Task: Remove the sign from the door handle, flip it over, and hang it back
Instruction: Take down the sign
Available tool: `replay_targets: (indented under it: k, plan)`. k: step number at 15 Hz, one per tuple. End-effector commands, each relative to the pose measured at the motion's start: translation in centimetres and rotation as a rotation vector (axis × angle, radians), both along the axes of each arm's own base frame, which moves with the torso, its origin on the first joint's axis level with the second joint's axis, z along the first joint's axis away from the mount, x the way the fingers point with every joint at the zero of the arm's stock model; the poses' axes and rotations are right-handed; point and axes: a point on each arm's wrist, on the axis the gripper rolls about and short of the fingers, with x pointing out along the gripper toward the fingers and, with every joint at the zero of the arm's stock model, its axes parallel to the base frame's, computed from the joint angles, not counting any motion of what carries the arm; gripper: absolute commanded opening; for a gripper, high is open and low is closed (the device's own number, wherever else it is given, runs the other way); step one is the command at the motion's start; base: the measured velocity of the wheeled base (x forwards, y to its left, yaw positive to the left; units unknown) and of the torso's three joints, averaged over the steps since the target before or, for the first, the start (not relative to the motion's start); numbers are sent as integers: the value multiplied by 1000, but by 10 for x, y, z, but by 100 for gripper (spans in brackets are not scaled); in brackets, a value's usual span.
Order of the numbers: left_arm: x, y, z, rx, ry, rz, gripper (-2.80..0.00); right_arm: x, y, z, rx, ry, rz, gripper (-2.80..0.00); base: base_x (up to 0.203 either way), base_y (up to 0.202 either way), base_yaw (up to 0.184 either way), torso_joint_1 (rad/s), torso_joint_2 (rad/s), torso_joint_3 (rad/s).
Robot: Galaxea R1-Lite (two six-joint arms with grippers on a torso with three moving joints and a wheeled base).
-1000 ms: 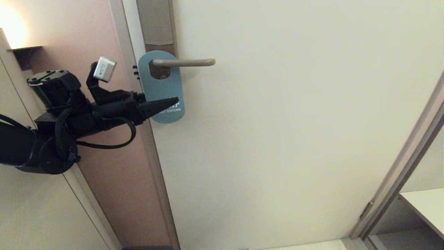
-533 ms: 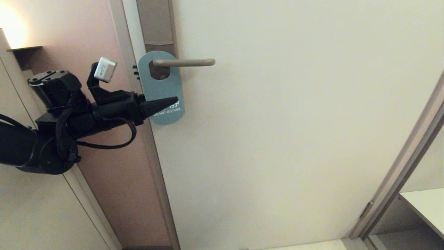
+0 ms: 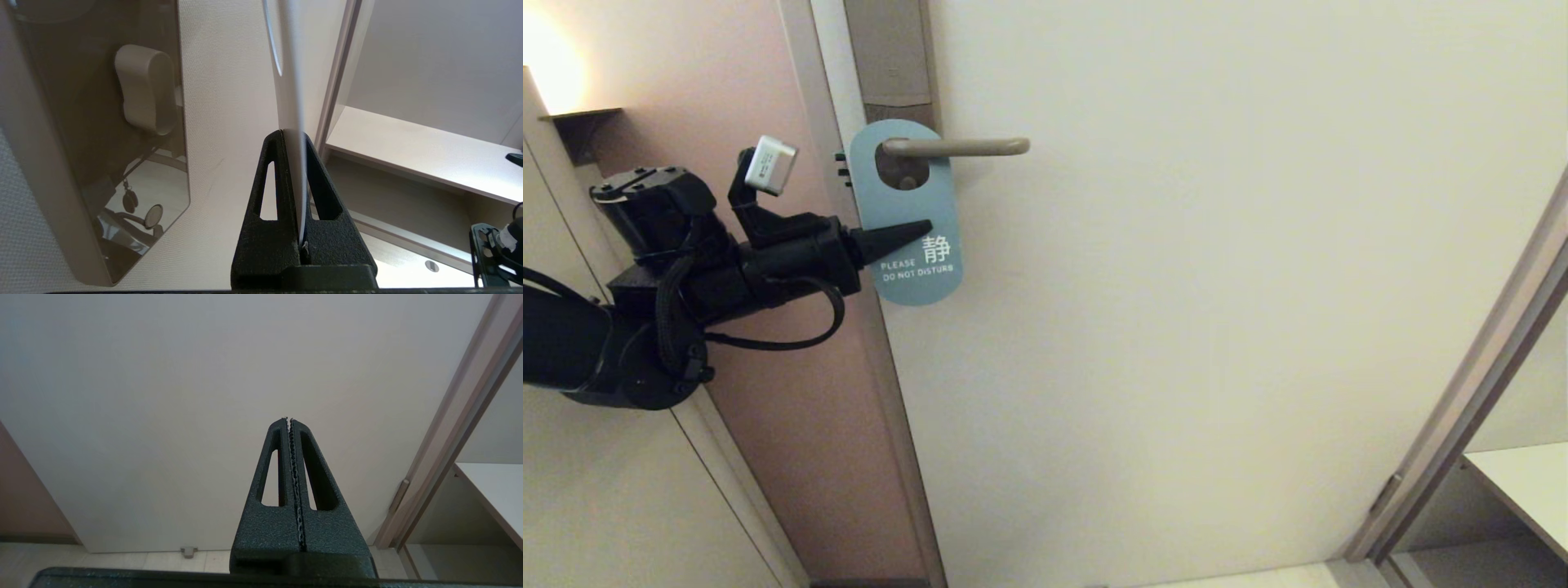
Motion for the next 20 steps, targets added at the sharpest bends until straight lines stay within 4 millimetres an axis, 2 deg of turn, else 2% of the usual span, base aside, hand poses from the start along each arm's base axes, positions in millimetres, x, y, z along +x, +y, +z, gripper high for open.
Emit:
replay_targets:
  k: [1, 10, 20]
  plan:
    - [-1, 0, 2, -1, -12, -5, -280, 0, 0, 0, 0, 0, 1, -280, 0, 0, 0, 0, 0, 0]
    - [-5, -2, 9, -4, -35, 11, -280, 0, 0, 0, 0, 0, 1, -280, 0, 0, 0, 0, 0, 0]
    - [-17, -32, 18, -39, -56, 66, -280, 0, 0, 0, 0, 0, 1, -280, 0, 0, 0, 0, 0, 0]
